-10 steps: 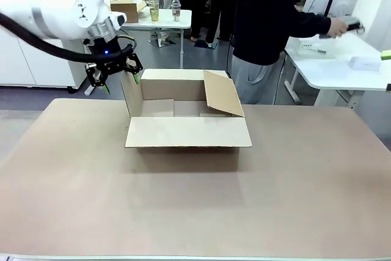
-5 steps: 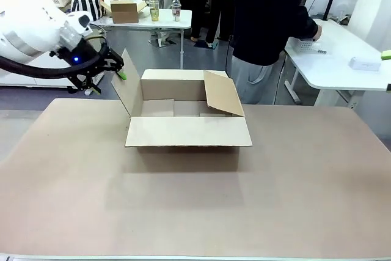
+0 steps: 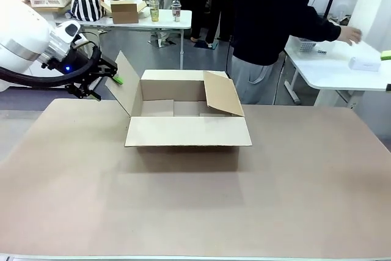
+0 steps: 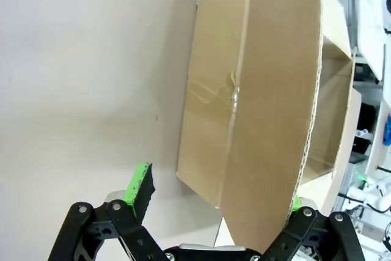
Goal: Pack the gift set into the box.
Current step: Place both hands on the side flaps of the Package Box and spread them outward.
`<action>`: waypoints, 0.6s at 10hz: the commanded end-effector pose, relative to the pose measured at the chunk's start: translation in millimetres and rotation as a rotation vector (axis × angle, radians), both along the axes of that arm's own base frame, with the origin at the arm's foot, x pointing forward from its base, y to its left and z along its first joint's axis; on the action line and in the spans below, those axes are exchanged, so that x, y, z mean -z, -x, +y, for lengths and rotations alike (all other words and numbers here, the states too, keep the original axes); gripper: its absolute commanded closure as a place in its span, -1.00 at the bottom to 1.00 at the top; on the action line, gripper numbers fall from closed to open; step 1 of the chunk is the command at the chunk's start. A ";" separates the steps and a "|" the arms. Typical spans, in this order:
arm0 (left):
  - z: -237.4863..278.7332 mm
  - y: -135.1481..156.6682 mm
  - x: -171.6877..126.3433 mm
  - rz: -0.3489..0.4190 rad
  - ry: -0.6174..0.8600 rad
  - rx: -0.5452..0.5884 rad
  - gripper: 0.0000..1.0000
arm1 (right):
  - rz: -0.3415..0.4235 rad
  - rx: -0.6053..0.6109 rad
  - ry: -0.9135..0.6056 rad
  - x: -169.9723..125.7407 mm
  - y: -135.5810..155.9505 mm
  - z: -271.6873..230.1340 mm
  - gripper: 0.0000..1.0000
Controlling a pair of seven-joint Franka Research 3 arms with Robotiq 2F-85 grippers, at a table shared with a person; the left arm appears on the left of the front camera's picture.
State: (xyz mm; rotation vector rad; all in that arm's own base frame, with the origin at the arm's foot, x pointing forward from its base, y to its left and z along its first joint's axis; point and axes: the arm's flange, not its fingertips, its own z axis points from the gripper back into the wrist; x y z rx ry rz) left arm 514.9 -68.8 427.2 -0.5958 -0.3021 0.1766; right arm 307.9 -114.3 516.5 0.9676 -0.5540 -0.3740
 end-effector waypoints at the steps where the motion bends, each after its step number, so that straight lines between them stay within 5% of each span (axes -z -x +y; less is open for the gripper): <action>1: -2.5 1.4 -7.5 0.003 -0.032 -0.026 -1.00 | -0.003 0.006 -0.018 -3.2 -2.4 0.6 -1.00; 4: -2.5 1.4 -7.5 0.003 -0.032 -0.026 -1.00 | 0.000 0.000 0.000 0.0 0.0 0.0 -1.00; 6: -2.5 1.4 -7.5 0.003 -0.032 -0.026 -1.00 | -0.067 -0.162 0.210 -4.8 -56.1 101.9 -1.00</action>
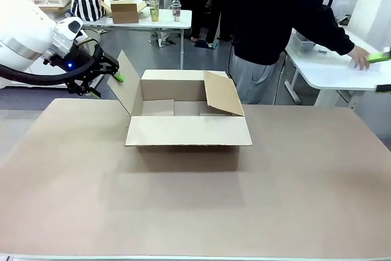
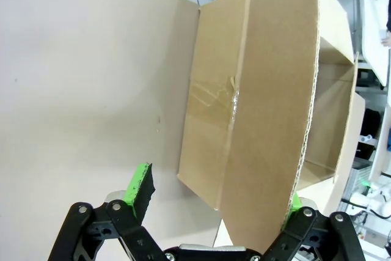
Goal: Pack the gift set into the box.
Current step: Place both hands on the side flaps of the Package Box and spread them outward.
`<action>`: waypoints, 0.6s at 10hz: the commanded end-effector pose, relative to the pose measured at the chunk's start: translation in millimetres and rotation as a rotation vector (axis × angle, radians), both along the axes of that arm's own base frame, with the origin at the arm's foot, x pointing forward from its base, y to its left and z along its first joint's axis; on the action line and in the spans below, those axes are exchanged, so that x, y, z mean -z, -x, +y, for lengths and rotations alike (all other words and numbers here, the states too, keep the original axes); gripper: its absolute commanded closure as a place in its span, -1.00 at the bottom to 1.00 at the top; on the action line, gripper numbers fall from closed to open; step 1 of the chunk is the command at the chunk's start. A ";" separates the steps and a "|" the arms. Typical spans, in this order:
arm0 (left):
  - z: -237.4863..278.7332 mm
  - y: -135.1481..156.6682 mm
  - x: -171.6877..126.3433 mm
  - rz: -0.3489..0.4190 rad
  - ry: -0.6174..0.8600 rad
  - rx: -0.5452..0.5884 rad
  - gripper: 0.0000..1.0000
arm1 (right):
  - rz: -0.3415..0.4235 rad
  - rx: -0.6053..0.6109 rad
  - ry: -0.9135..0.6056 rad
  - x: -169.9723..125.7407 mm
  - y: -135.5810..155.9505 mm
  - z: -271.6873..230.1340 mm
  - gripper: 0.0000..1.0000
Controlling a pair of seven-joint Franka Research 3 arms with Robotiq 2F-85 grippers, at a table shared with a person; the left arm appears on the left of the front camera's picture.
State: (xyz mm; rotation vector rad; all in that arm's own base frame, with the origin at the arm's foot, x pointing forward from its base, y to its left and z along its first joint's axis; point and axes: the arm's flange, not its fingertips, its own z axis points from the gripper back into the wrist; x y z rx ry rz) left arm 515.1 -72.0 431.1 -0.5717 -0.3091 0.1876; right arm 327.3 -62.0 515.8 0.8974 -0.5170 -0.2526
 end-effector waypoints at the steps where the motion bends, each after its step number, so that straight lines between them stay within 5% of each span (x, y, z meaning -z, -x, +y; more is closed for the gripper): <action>1: 0.7 1.6 -3.6 0.004 -0.010 -0.011 -1.00 | -0.105 -0.097 0.202 -9.5 -54.7 100.4 -1.00; 3: 0.7 1.6 -3.6 0.004 -0.010 -0.011 -1.00 | -0.255 -0.138 0.367 6.8 -68.4 202.3 -1.00; 6: 0.7 1.6 -3.6 0.004 -0.010 -0.011 -1.00 | -0.495 -0.349 0.624 35.6 -45.3 328.1 -1.00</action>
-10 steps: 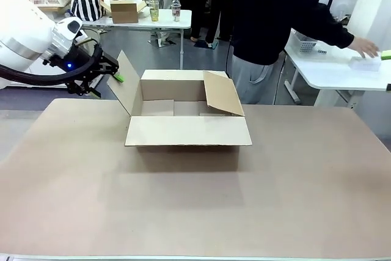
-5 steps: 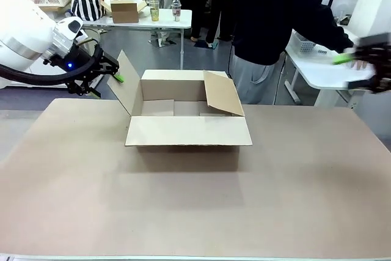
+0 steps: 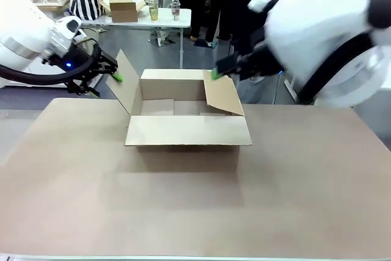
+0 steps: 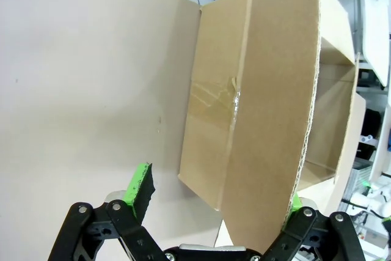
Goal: Pack the gift set into the box.
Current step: Place both hands on the side flaps of the Package Box and spread them outward.
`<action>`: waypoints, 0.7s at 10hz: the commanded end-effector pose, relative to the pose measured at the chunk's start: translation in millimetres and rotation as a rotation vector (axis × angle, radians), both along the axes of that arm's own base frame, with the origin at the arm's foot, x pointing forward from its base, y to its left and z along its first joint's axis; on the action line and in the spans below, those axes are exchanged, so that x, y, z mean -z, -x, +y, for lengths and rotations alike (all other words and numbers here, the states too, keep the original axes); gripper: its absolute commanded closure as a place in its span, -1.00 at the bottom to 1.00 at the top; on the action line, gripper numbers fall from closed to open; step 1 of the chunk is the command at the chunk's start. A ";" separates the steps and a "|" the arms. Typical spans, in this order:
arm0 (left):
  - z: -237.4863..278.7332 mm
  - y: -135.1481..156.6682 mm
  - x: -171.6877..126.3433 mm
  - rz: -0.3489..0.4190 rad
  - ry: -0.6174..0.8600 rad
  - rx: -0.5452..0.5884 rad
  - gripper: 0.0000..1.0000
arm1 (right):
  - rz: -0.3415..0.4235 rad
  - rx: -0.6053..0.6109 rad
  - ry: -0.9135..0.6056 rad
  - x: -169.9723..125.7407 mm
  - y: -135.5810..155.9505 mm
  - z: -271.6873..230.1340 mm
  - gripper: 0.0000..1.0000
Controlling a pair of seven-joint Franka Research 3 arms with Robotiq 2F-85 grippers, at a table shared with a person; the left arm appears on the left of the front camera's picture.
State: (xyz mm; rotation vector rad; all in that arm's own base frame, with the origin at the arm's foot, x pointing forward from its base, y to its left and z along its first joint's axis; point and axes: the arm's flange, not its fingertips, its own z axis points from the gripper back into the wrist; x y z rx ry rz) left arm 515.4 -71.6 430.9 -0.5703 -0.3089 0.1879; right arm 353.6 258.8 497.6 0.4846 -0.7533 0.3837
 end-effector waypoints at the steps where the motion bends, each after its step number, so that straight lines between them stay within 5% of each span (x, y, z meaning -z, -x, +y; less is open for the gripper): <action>1: 0.3 2.0 -3.8 0.003 -0.009 -0.010 -1.00 | -0.104 -0.054 0.134 22.4 -16.4 19.7 -1.00; 2: 0.3 2.0 -3.8 0.003 -0.009 -0.010 -1.00 | -0.045 -0.070 0.105 16.7 -18.2 0.8 -1.00; 3: 0.3 2.0 -3.8 0.003 -0.009 -0.010 -1.00 | -0.044 -0.052 0.070 15.0 3.6 23.6 -1.00; 6: 0.3 2.0 -3.8 0.003 -0.009 -0.010 -1.00 | -0.048 -0.067 0.102 23.5 -0.5 24.9 -1.00; 7: 0.3 2.0 -3.8 0.003 -0.009 -0.010 -1.00 | -0.088 0.091 -0.017 20.7 -0.9 11.3 -1.00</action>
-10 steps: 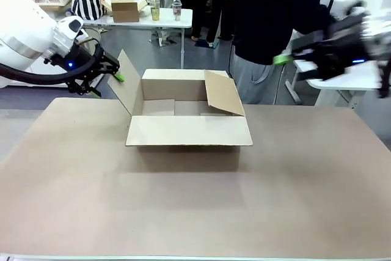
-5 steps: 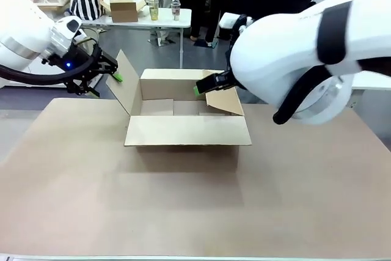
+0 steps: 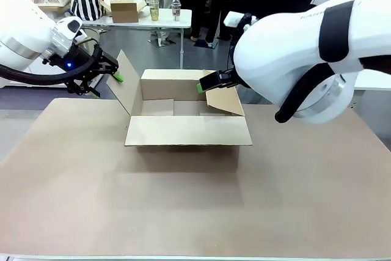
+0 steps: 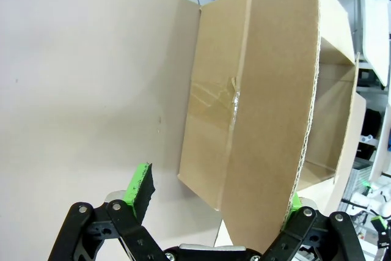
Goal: Pack the gift set into the box.
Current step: Place both hands on the side flaps of the Package Box and spread them outward.
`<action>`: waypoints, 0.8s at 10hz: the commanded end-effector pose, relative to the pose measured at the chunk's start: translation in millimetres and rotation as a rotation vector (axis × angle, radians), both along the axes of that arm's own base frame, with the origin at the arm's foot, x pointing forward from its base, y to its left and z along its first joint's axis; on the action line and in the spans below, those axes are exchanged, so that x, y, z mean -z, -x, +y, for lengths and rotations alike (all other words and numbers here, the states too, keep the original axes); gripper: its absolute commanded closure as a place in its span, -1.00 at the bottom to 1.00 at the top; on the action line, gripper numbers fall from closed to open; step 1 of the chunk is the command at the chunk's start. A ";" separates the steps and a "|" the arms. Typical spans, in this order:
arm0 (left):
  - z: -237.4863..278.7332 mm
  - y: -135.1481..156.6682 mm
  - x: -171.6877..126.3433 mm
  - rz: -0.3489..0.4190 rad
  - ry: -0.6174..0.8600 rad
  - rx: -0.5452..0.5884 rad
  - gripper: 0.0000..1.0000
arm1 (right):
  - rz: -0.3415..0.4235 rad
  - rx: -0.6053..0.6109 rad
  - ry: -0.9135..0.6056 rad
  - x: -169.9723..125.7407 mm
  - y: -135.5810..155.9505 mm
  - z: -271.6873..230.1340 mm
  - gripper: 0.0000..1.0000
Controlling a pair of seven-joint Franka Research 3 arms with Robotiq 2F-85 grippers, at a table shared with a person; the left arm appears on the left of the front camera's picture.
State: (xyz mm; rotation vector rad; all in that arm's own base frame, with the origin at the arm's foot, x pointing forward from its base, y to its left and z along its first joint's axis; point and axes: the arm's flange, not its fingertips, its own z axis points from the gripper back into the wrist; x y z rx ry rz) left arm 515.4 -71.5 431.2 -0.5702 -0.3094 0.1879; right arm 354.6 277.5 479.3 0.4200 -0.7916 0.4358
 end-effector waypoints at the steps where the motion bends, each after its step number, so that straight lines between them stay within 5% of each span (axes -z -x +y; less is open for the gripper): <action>1: 0.2 1.9 -3.5 0.004 -0.009 -0.010 -1.00 | 0.035 0.044 -0.076 -4.0 -40.0 2.5 -1.00; 5: 0.2 1.9 -3.5 0.004 -0.009 -0.010 -1.00 | 0.282 -0.032 0.276 -23.8 -178.0 74.1 -1.00; 8: 0.2 1.9 -3.5 0.004 -0.009 -0.010 -1.00 | 0.387 0.013 0.382 -7.1 -222.0 100.4 -1.00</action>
